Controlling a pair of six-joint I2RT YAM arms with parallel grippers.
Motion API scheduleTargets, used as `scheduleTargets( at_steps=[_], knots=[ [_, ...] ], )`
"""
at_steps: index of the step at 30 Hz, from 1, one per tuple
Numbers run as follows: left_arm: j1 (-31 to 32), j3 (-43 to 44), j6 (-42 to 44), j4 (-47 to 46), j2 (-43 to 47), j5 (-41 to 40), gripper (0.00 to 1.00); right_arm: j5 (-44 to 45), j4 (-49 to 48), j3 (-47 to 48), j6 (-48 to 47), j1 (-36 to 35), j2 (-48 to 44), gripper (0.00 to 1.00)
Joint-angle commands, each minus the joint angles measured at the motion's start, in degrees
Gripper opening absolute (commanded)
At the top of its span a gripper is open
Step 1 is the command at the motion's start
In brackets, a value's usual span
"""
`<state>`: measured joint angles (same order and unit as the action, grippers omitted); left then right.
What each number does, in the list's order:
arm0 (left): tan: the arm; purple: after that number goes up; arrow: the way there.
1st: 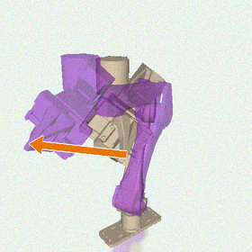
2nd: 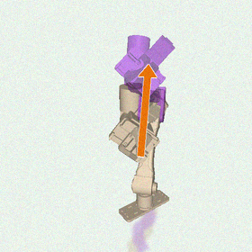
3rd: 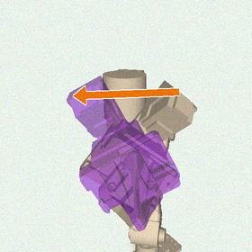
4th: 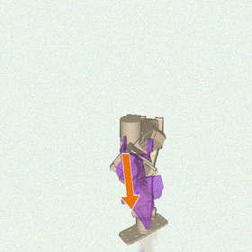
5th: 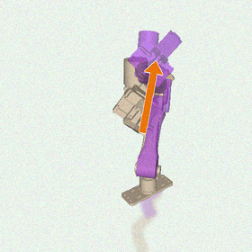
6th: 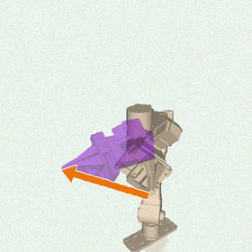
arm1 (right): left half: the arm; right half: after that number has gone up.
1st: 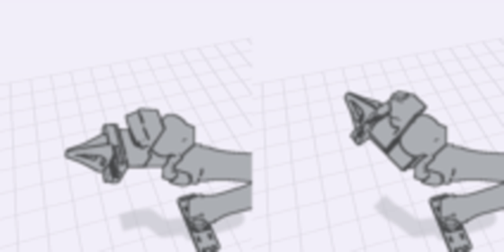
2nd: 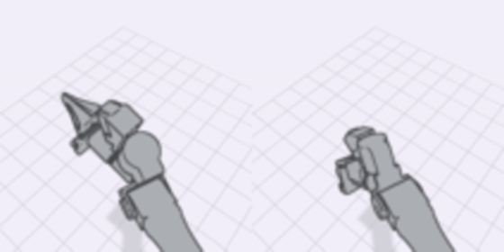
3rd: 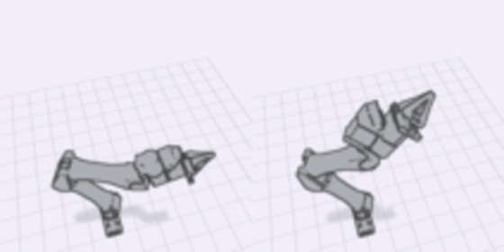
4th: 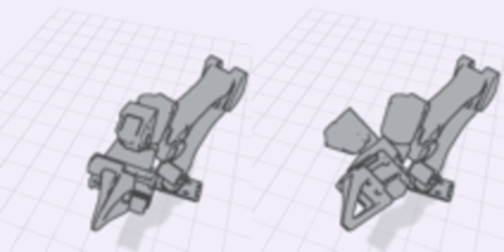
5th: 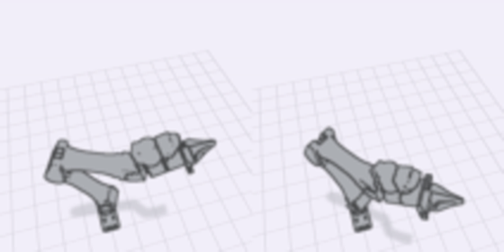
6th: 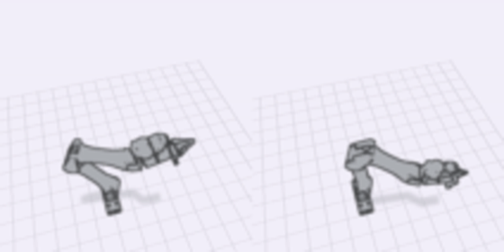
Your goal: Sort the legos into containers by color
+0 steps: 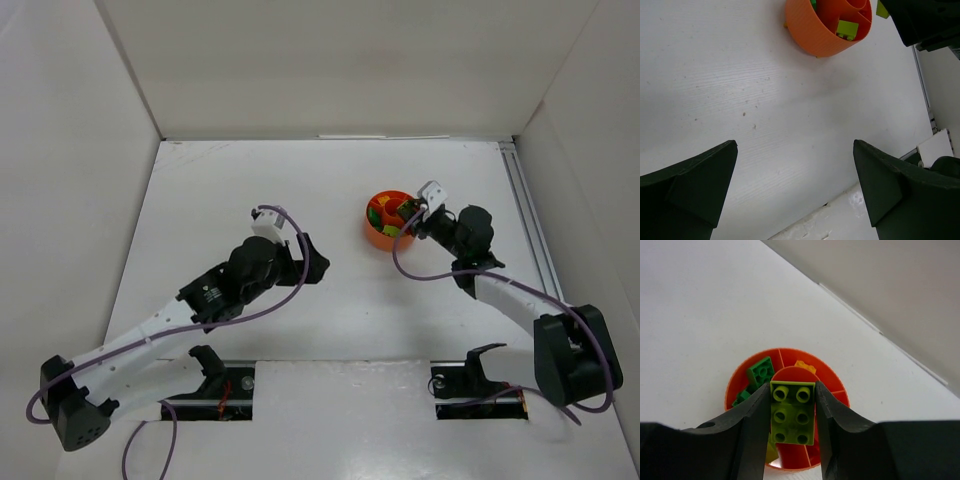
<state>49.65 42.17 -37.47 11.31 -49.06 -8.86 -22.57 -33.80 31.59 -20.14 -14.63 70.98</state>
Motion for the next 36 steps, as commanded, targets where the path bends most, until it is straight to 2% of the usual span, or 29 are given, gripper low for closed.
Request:
scheduleTargets(
  at_steps=[1,5,15,22,28,36],
  knots=[
    [-0.17,3.26,0.56,-2.87,-1.03,-0.98,1.00,-7.93,-13.65,-1.62,0.89,1.18,-1.37,0.16],
    [-0.17,3.27,0.56,-2.87,-2.09,-0.98,1.00,-9.33,-13.66,-2.85,0.37,1.80,-0.67,0.19],
    [-0.17,3.79,0.56,-3.40,-3.15,-0.98,1.00,-10.04,-13.04,-5.23,0.89,4.17,0.47,0.19],
    [-0.17,4.84,0.56,-3.40,-4.29,-1.51,1.00,-8.72,-16.11,-6.46,2.73,4.17,1.71,0.22],
    [-0.17,4.85,0.56,-3.40,-4.29,-2.12,1.00,-8.02,-16.82,-7.34,2.74,4.17,2.23,0.35],
    [-0.17,4.85,0.03,-3.40,-5.35,-2.12,1.00,-8.02,-16.82,-7.34,3.27,4.17,4.17,0.44]
  ],
)
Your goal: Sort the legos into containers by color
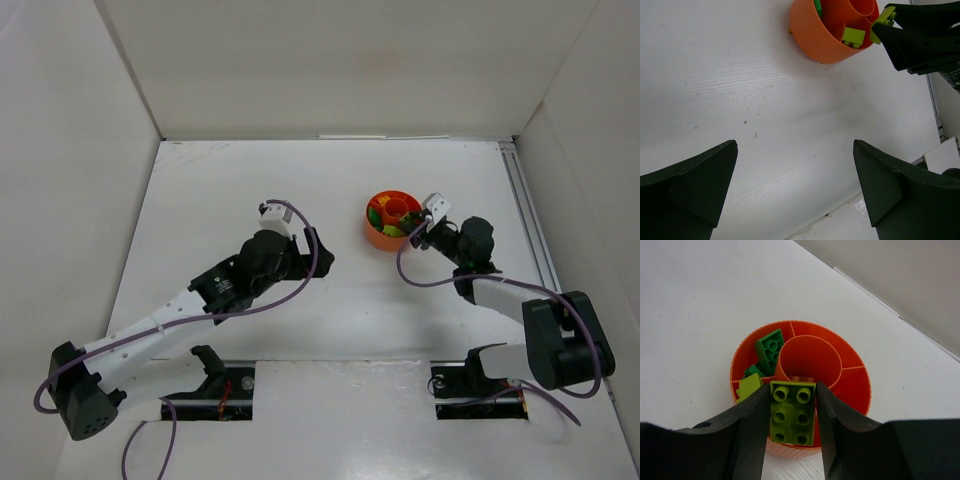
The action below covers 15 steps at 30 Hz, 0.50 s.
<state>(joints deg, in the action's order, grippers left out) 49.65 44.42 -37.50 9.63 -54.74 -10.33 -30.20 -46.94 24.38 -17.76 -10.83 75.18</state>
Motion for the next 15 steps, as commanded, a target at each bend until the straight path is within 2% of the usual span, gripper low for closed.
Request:
scheduleTargets(
  at_steps=[1,6,15],
  knots=[
    [-0.17,2.60,0.05,-1.72,0.34,-0.66,1.00,-0.39,-3.17,-0.12,0.88,0.37,-0.03,0.46],
    [-0.17,2.60,0.05,-1.72,0.34,-0.66,1.00,-0.39,-2.63,0.93,0.88,0.37,-0.03,0.57],
    [-0.17,3.12,0.05,-1.72,-0.19,-0.66,1.00,-0.39,-0.71,0.93,0.88,0.37,-0.90,0.59]
  ],
)
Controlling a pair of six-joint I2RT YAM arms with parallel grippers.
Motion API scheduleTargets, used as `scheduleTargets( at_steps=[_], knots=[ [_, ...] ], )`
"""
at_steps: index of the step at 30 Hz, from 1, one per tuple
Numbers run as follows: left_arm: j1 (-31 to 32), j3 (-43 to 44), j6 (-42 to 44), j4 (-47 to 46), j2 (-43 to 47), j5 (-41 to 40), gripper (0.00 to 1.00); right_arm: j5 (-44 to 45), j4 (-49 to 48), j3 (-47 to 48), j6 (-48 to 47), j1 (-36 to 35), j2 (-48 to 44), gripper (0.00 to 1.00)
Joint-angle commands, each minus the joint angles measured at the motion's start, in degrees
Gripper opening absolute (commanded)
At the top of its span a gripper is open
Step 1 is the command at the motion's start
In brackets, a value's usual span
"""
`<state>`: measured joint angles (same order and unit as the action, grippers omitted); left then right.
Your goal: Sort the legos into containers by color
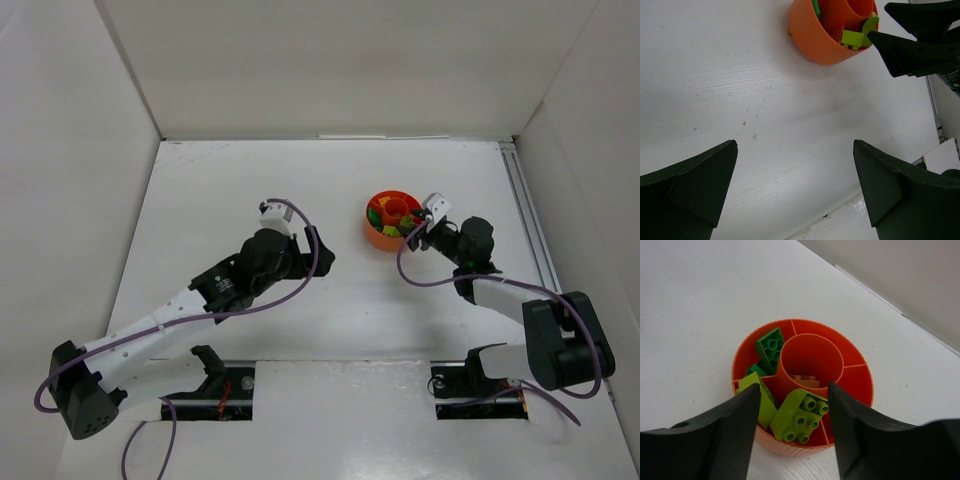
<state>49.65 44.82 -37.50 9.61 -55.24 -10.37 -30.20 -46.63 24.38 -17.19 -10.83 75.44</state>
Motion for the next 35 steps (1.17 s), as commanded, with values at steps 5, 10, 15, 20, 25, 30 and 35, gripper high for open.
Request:
scheduleTargets(
  at_steps=[5,10,15,20,25,30,35],
  knots=[
    [-0.17,3.26,0.05,-1.17,0.31,-1.40,1.00,1.62,6.10,4.09,0.92,0.37,-7.22,0.86],
    [-0.17,5.10,0.05,1.73,0.84,-5.35,1.00,11.19,19.63,7.08,5.24,1.59,-17.33,1.00],
    [-1.22,8.35,-3.72,9.00,1.45,-12.38,1.00,26.56,35.44,11.64,11.37,2.13,-25.59,1.00],
    [-8.06,11.87,-7.42,17.98,0.40,-12.41,1.00,39.39,56.18,16.04,19.46,3.89,-28.33,1.00],
    [-20.34,10.12,-5.41,18.61,1.72,-0.72,1.00,52.08,69.39,18.85,24.75,6.08,-23.77,1.00],
    [-31.61,9.41,-2.68,20.28,2.33,4.91,1.00,51.03,71.07,19.39,24.75,6.08,-17.18,1.00],
    [-35.76,8.09,-0.74,20.28,2.94,7.65,1.00,47.25,68.53,19.39,26.16,7.31,-16.11,1.00]
  ],
)
